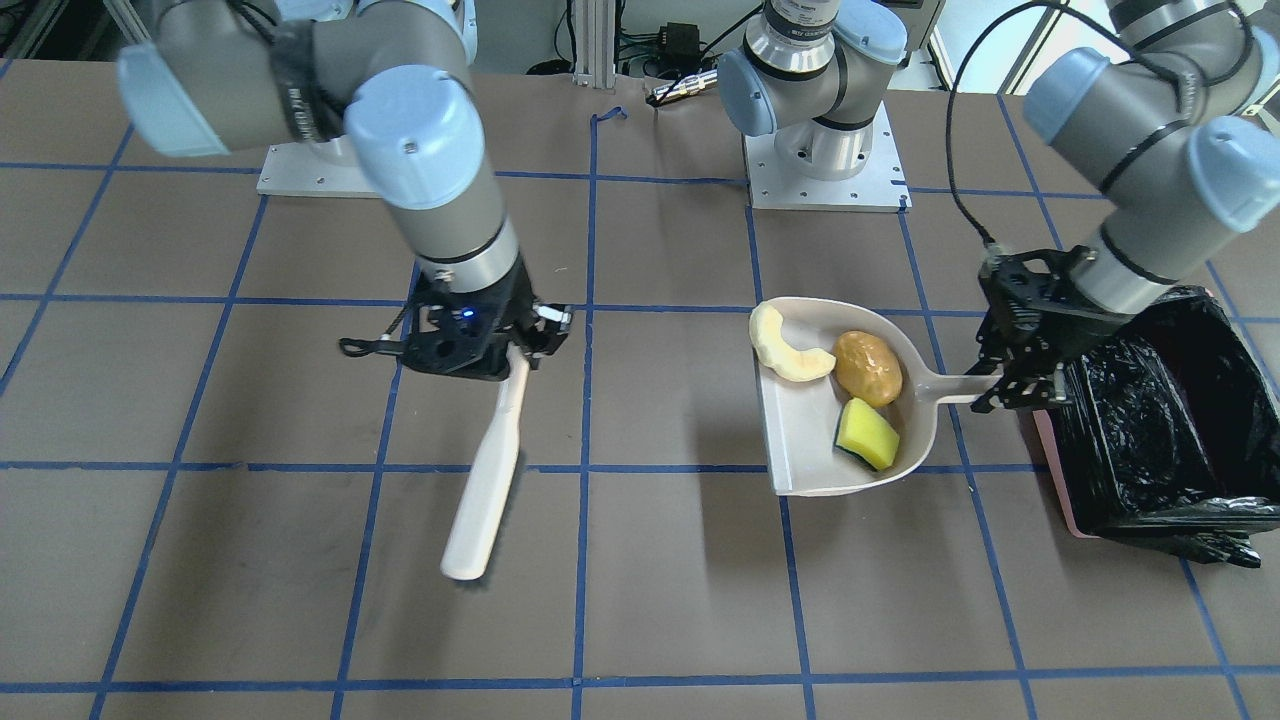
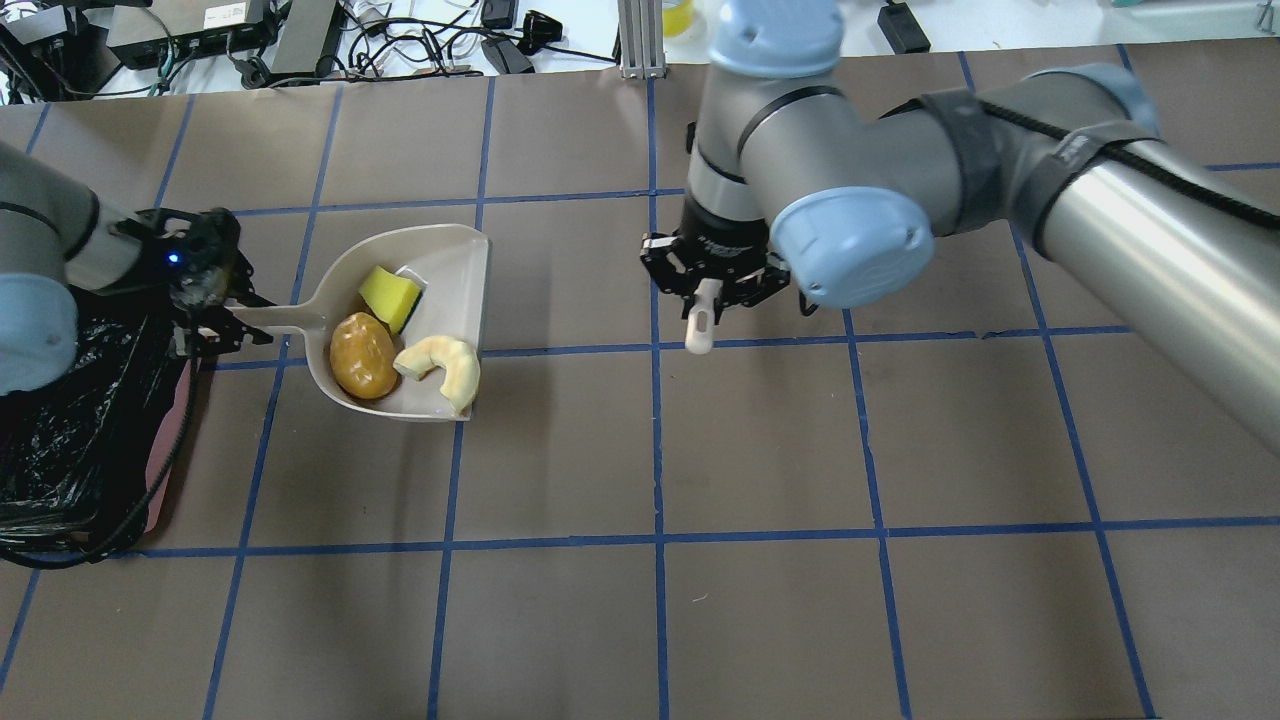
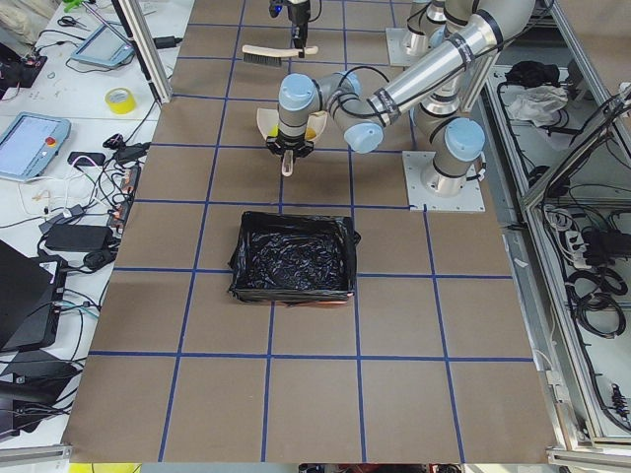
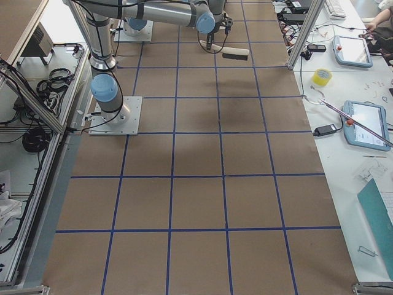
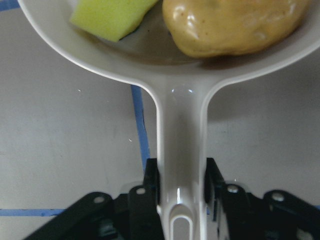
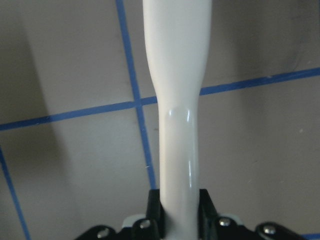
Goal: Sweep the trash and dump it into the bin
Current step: 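Lift the dustpan over the bin with the left gripper while the right withdraws the brush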
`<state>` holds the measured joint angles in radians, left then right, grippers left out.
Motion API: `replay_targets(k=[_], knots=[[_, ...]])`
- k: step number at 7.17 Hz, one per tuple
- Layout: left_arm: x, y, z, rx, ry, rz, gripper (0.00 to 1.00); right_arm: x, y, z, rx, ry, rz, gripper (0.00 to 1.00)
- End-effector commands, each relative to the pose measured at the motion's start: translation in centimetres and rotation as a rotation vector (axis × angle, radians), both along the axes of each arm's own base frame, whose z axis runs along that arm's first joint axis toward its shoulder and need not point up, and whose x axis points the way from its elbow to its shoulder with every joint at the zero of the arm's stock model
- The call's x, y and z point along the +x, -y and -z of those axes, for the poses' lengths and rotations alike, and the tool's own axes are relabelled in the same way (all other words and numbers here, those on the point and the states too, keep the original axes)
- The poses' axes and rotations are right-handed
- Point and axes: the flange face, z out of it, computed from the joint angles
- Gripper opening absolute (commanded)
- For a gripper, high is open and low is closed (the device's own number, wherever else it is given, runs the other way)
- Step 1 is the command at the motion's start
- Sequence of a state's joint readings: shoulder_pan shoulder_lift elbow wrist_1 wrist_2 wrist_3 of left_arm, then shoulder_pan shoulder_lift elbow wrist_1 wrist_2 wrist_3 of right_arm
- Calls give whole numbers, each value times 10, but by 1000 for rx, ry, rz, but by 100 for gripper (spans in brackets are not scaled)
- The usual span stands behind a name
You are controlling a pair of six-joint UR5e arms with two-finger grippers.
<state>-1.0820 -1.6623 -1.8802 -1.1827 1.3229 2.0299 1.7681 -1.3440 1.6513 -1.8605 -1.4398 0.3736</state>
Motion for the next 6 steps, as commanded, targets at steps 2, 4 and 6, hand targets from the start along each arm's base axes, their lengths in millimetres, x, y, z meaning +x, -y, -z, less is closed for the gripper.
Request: replay_targets(k=[2,4,6], knots=[[139,-27,-41,-36,-25,-156,0,-185,45,4,6,-68,-50,0],[232,-69,-49,-44,63,-166,0,-290,40,20,20,-52,-52,0],[293,-89,-83,-12,213,-133,0,-364,37,44,36,-113,-87,0]])
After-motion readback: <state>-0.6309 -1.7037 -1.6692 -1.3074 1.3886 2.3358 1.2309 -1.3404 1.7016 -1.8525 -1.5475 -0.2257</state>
